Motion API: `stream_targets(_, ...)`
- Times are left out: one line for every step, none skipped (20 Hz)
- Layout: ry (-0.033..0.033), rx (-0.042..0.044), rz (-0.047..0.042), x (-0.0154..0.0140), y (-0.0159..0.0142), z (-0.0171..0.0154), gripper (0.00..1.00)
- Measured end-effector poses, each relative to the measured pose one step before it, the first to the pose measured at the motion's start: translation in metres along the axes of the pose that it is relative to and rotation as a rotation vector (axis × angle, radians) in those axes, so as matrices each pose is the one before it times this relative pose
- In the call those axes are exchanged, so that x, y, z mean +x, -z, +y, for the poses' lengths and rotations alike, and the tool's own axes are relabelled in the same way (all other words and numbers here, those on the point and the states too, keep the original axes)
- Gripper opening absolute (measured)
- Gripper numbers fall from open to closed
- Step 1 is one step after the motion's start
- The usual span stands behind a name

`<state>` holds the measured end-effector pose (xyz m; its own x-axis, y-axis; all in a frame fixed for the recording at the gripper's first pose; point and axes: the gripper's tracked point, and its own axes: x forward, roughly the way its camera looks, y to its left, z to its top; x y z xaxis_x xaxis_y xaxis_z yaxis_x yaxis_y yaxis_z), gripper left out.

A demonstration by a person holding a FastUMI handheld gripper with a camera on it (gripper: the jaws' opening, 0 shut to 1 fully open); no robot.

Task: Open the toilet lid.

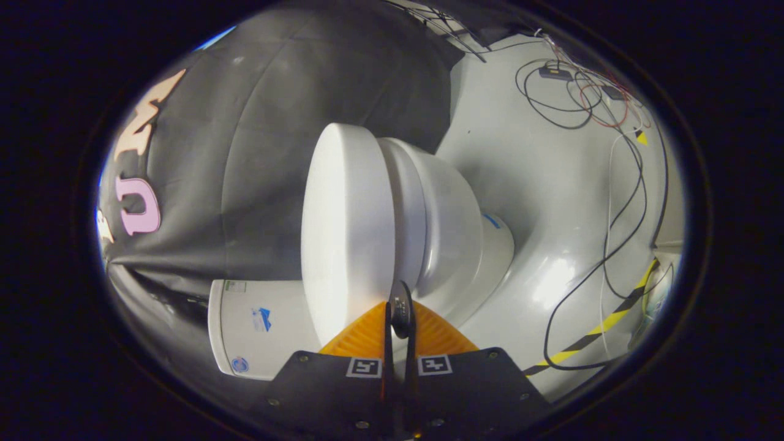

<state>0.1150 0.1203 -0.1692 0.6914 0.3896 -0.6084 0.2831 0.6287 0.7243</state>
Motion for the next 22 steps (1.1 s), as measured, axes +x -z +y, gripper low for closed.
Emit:
stream_targets(-0.01242, 0.00220, -0.00965, -0.00108, 0.00025, 0.00378, 0.07)
stream_targets(-0.00654, -0.00828, -0.00458, -0.00227, 0.00018, 0.00393, 0.07)
stream_targets(-0.00539, -0.01269, -0.00018, -0.00579, 0.00222, 0.00611, 0.07)
stream_targets(-0.00262, -0.01455, -0.00912, -0.00292, -0.00067, 0.00411, 0.07)
stream_targets(-0.00821, -0.01874, -0.00549, -0.00236, -0.00041, 0.00501, 0.07)
stream_targets(-0.00493, -0.02110, -0.01118, -0.00181, -0.00198, 0.00470, 0.07)
stream_targets(-0.01180, -0.02517, -0.00302, -0.00284, 0.00132, 0.00610, 0.07)
stream_targets(-0.01230, -0.01975, -0.01098, -0.00321, -0.00325, 0.00482, 0.07)
stream_targets(-0.00685, -0.01653, -0.00470, -0.00224, 0.00070, 0.00788, 0.07)
stream_targets(-0.00156, -0.01855, 0.00086, -0.00213, 0.00004, 0.00454, 0.07)
stream_targets(0.01098, -0.04905, -0.01284, -0.00309, -0.00173, 0.00371, 0.07)
stream_targets(0.01645, -0.04903, -0.00224, -0.00129, 0.00145, 0.00218, 0.07)
stream_targets(0.02261, -0.03893, -0.01519, -0.00220, -0.00239, 0.00244, 0.07)
stream_targets(0.01249, -0.04076, -0.00297, -0.00211, -0.00145, 0.00432, 0.07)
stream_targets(0.01287, -0.03171, -0.00807, -0.00500, -0.00346, 0.00422, 0.07)
stream_targets(0.01349, -0.01966, -0.00360, -0.00393, -0.00225, 0.00461, 0.07)
stream_targets(0.01125, -0.02478, -0.00228, -0.00231, 0.00136, 0.00717, 0.07)
stream_targets(0.00873, -0.02274, -0.00125, -0.00231, -0.00068, 0.00534, 0.07)
stream_targets(0.00090, -0.01189, -0.00300, -0.00239, 0.00062, 0.00392, 0.07)
stream_targets(-0.01117, -0.00140, -0.00559, -0.00252, -0.00089, 0.00580, 0.07)
stream_targets(-0.01638, 0.01162, -0.00726, -0.00154, 0.00016, 0.00767, 0.07)
stream_targets(-0.00982, 0.00760, -0.00453, -0.00203, -0.00130, 0.00378, 0.07)
